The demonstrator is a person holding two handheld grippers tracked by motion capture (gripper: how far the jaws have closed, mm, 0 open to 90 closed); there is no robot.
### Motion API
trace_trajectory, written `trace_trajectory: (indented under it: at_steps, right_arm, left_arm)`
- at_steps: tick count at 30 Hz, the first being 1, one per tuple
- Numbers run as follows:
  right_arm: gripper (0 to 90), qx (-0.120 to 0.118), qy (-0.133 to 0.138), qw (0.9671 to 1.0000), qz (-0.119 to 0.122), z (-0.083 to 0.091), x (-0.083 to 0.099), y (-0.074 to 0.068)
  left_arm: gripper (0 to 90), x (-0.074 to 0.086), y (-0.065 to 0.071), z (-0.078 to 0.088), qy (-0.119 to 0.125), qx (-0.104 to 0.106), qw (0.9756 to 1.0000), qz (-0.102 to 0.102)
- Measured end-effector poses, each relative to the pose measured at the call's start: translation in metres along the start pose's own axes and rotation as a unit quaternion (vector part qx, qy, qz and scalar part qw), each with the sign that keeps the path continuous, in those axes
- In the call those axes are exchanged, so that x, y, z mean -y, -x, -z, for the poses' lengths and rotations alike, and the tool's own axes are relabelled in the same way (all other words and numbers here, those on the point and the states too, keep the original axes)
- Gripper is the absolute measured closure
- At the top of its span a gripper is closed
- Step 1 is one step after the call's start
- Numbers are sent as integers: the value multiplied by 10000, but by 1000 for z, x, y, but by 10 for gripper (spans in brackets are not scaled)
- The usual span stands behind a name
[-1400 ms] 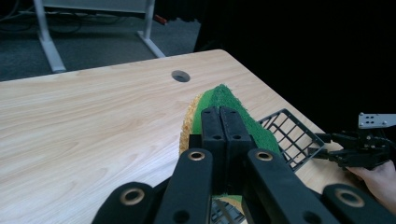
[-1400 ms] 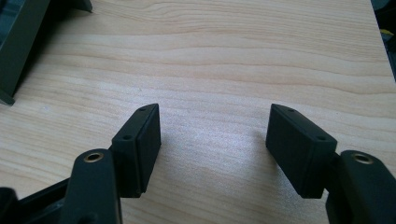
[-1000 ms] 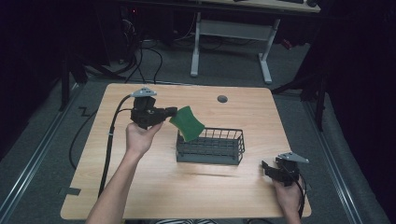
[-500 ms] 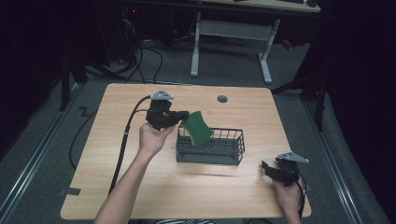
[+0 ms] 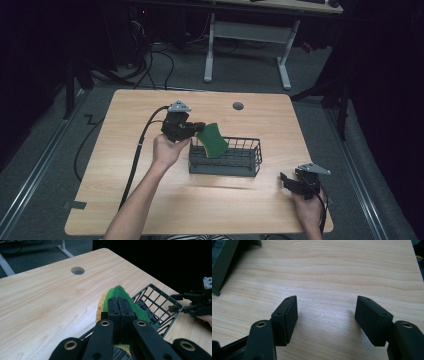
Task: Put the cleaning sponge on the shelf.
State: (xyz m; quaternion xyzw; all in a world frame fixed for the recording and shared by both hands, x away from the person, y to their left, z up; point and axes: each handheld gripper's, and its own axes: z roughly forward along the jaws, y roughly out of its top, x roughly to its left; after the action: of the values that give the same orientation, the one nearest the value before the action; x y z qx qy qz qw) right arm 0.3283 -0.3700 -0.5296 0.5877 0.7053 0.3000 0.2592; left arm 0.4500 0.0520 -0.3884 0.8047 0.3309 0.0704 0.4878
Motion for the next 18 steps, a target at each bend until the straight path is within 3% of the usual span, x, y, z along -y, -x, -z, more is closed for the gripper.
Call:
trace_trajectory:
  at_steps: [8,18]
  right_arm:
    - [348,0,-3,10000,-4,0,0,0]
    - [348,7,-15,10000,6,0,0,0]
  left_arm:
    - [894,6,-4,2,70,85,9999,83]
    - [886,8,-2,1,66,37,9999,-79]
